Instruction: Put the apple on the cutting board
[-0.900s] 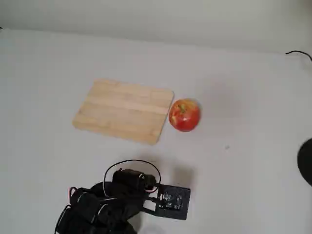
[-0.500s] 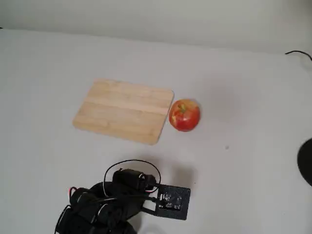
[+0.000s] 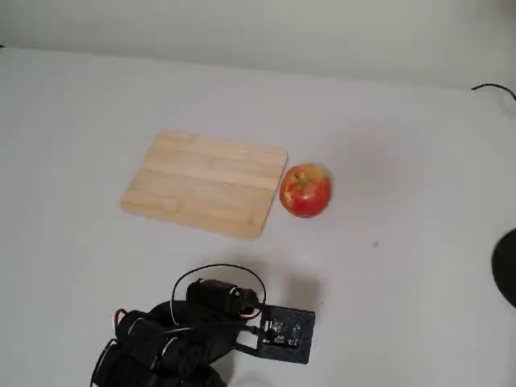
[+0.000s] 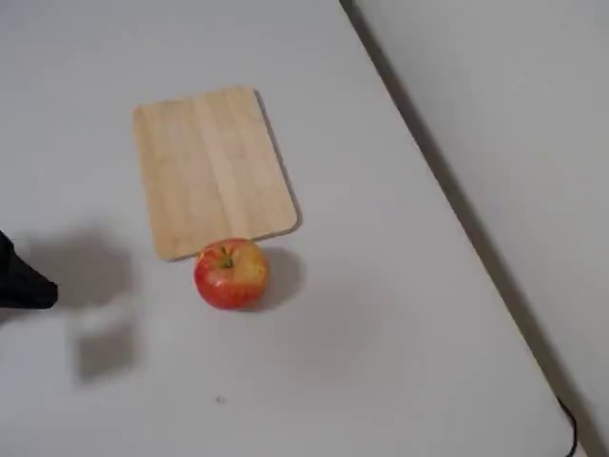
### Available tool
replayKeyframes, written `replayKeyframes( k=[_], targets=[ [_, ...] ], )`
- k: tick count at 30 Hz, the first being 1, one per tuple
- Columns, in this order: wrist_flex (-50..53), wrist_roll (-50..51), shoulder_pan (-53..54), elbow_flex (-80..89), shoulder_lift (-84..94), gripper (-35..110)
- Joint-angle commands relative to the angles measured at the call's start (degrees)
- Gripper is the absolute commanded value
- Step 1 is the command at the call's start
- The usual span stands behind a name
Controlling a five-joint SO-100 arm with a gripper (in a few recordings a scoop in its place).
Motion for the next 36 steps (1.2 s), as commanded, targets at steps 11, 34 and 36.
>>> replayKeyframes(
  k=[11, 34, 36],
  targets=[
    [-1.3, 0.4, 0.4, 0.1, 0.3, 0],
    [-3.5, -1.6, -2.6, 0.6, 0.3, 8],
    [-3.6, -1.3, -2.1, 0.7, 0.3, 47]
  ],
)
